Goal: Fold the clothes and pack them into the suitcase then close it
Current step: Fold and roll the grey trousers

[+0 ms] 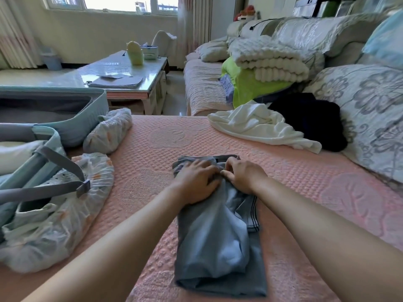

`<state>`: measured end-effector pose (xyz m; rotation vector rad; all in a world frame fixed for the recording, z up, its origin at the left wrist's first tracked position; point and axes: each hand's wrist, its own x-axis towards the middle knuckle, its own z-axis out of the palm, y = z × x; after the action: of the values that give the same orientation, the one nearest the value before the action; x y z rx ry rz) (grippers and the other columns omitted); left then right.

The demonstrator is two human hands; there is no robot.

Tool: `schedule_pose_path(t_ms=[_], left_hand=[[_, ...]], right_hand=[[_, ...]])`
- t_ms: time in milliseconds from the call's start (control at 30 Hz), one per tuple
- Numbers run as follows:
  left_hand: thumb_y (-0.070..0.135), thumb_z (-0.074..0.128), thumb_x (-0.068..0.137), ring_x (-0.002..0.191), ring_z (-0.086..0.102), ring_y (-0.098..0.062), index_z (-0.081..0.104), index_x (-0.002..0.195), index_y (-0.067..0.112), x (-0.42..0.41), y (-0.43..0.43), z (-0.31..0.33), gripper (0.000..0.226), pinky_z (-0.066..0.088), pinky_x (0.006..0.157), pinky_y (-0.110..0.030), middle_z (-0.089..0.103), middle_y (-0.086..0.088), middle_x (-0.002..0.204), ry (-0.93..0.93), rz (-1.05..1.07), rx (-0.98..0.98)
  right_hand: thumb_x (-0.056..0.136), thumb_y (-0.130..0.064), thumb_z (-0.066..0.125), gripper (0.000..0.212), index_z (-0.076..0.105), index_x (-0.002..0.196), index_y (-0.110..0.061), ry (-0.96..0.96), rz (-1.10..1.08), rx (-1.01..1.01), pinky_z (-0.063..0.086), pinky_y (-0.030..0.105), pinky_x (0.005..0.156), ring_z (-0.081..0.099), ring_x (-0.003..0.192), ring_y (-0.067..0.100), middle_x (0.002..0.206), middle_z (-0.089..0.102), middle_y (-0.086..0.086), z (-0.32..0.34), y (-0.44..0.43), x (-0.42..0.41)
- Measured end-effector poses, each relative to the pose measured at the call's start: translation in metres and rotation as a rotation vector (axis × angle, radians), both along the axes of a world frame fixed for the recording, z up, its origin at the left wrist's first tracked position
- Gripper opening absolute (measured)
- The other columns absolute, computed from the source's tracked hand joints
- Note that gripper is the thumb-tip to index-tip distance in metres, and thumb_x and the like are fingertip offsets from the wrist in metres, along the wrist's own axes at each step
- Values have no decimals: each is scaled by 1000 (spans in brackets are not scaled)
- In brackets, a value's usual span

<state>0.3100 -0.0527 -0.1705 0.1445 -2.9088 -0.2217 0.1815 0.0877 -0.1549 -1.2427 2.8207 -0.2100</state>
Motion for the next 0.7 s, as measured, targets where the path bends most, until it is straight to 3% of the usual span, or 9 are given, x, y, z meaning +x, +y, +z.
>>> schedule_pose_path(t_ms=[67,133,267,400,500,600,700], left_hand=[[64,38,96,148,19,-16,27,153,39,7,2,-5,63,13,120,-38,26,7,160,-220,26,4],[69,33,95,152,3,-12,9,157,37,16,2,-5,74,2,122,-35,10,8,165,-319,30,-64],[59,31,99,152,-6,-15,4,159,28,27,25,10,72,-2,123,-40,-1,2,166,-364,50,-134],[62,28,99,152,-1,-16,5,159,19,45,68,17,77,2,124,-39,1,0,166,-267,2,-122],[68,26,95,152,-9,-17,-5,158,20,72,92,6,85,2,123,-45,-10,1,165,-238,-16,-147],[78,14,89,151,-18,-22,-10,157,32,103,102,-12,85,-1,120,-55,-19,3,163,-274,-119,-201],[85,10,83,150,-22,-23,-13,151,51,115,101,-14,79,-11,119,-57,-18,4,164,-332,-175,-184]], right_hand=[[98,-50,51,36,51,121,-23,-106,-35,-34,47,38,89,60,110,29,122,64,9,1,8,1],[96,-44,53,43,49,132,-20,-168,-99,-89,46,36,94,58,117,29,132,60,9,4,19,2],[93,-46,50,60,41,145,-18,-235,-264,-65,43,38,103,51,128,32,145,51,11,4,40,14],[91,-45,55,46,56,130,-22,-377,-371,-131,45,34,96,57,120,33,132,61,13,9,54,33],[88,-41,61,33,65,115,-22,-446,-380,-216,50,35,96,62,113,32,123,67,12,13,56,43],[92,-40,58,29,68,110,-19,-504,-384,-358,50,34,85,63,104,29,111,69,8,15,55,47],[94,-38,59,25,62,104,-15,-531,-367,-379,41,30,73,63,101,29,104,66,9,18,53,50]])
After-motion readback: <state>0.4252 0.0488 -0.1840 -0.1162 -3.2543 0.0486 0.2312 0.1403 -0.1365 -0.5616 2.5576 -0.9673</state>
